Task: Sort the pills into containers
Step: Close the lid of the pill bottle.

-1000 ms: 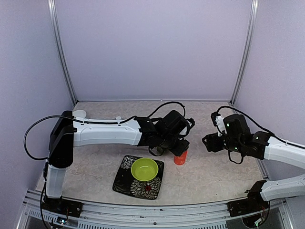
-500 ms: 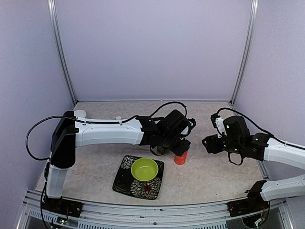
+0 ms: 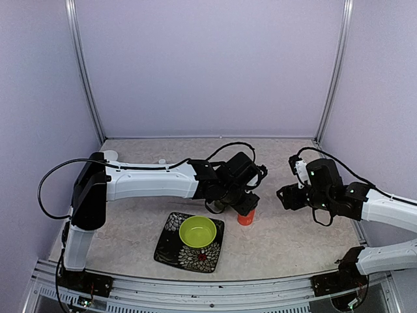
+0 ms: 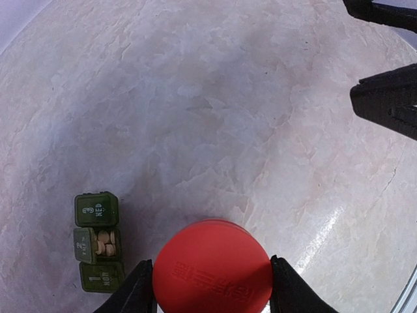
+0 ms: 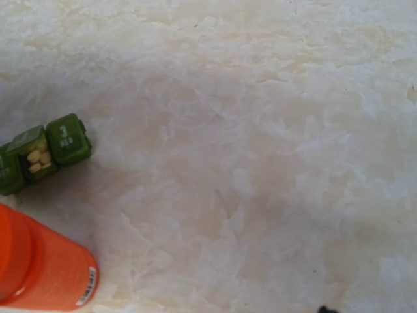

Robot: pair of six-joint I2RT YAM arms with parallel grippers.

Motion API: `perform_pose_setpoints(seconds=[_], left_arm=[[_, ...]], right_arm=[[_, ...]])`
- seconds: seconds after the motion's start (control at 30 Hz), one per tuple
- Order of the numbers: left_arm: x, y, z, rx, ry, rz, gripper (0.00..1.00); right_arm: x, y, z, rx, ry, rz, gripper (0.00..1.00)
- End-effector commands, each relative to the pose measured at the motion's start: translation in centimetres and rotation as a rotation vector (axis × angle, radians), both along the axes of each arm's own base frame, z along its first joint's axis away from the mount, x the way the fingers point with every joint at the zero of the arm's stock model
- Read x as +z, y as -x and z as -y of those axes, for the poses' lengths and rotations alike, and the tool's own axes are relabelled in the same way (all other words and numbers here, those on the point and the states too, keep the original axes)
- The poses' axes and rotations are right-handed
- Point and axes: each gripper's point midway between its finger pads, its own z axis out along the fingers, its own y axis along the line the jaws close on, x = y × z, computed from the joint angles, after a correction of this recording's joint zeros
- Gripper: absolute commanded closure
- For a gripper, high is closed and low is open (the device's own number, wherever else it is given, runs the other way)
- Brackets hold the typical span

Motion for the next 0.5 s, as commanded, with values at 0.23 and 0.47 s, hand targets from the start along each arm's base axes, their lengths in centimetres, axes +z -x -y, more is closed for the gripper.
perform_pose_setpoints(seconds=[0.23,0.47], left_arm=[[-1.6,-0.8,-0.5,-0.006,-0.042,-0.024,0.27],[-1.8,-1.2,-0.6,-0.005,-0.042,-0.026,0.23]], right_arm=[[0.4,-0.2,0.0,-0.005,-0.024,0.016,0.29],[0.3,-0.3,-0.1,-0.001,-0.029,0.017,0.29]])
